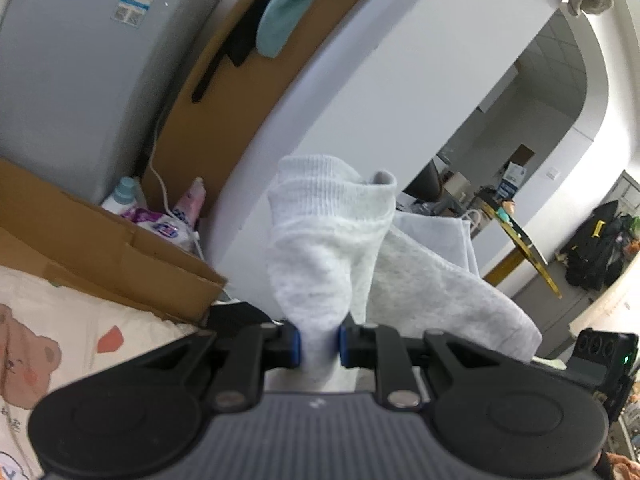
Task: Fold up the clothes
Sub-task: 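Lift the folded sweatshirt up off the sheet with both grippers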
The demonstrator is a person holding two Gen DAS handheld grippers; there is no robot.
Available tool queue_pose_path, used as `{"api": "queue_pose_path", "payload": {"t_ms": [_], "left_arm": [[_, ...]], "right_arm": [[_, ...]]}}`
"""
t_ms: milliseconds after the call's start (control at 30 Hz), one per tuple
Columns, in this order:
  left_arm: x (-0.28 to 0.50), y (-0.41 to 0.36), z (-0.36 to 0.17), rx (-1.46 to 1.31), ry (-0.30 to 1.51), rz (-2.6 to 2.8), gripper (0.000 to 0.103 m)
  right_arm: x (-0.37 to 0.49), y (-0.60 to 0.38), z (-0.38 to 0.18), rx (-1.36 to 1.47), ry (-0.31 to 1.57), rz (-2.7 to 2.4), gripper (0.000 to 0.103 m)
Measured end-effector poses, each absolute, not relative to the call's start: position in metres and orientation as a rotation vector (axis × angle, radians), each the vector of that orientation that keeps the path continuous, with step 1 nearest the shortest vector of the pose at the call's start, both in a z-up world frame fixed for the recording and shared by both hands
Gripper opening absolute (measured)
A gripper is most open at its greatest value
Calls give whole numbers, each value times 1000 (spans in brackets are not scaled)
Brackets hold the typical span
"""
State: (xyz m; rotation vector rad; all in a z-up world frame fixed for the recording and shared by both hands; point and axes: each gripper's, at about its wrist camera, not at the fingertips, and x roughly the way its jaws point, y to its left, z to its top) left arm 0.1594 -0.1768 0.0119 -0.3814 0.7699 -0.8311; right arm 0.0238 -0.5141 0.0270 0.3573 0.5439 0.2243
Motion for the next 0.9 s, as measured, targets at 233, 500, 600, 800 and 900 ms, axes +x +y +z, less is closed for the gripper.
{"api": "queue_pose_path", "payload": {"t_ms": [233, 500, 600, 800, 900], "left_arm": [[159, -193, 3, -373, 779, -873, 18], [167, -221, -17, -361, 823, -926, 18], [173, -236, -32, -354, 837, -953, 18], [193, -268, -70, -372, 881, -993, 18], [202, -284, -87, -381, 890, -1023, 18]], "right_arm": [[19, -527, 20, 332, 544, 209, 20], [17, -549, -8, 362, 562, 149, 20], [18, -560, -24, 375, 569, 122, 20], [24, -582, -63, 380, 586, 43, 20], [27, -590, -79, 368, 589, 1, 20]]}}
